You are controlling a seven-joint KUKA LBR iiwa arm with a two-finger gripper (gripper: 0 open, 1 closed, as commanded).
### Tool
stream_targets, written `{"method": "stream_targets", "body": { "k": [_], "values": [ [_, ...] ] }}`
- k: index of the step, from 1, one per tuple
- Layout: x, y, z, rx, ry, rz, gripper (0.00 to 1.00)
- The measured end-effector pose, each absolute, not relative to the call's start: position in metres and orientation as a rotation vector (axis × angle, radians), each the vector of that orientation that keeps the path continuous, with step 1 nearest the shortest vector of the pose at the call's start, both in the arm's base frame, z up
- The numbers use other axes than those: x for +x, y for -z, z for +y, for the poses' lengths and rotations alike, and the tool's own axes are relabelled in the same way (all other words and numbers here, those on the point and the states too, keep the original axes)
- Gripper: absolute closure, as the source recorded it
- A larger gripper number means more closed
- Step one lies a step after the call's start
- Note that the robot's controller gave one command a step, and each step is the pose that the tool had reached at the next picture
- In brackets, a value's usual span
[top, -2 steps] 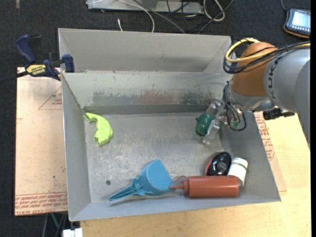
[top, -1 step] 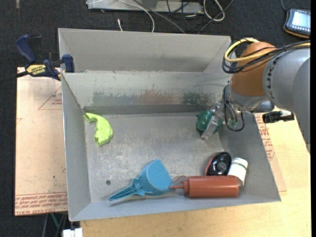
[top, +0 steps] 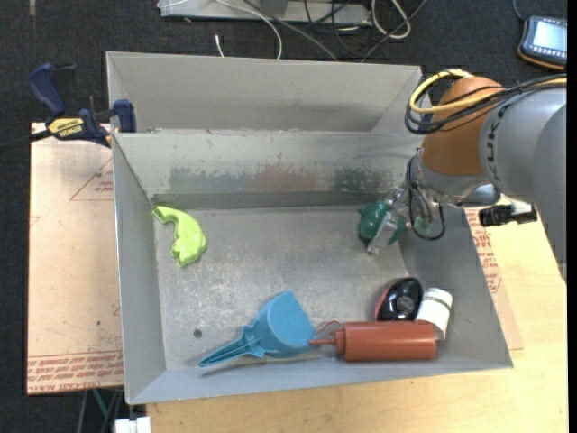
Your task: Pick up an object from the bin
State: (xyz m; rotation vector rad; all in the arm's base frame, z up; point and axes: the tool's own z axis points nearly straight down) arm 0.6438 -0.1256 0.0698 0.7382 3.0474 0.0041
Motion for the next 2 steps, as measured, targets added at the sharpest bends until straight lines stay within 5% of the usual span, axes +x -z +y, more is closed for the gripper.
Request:
{"method": "stream_targets", "body": {
  "k": [1,2],
  "values": [
    [0.641,-0.083,-0.125,0.751,-0.005,3.056,1.0],
    [0.643,-0.119,-0.125,0.746,-0.005,3.047,1.0]
  ]
}}
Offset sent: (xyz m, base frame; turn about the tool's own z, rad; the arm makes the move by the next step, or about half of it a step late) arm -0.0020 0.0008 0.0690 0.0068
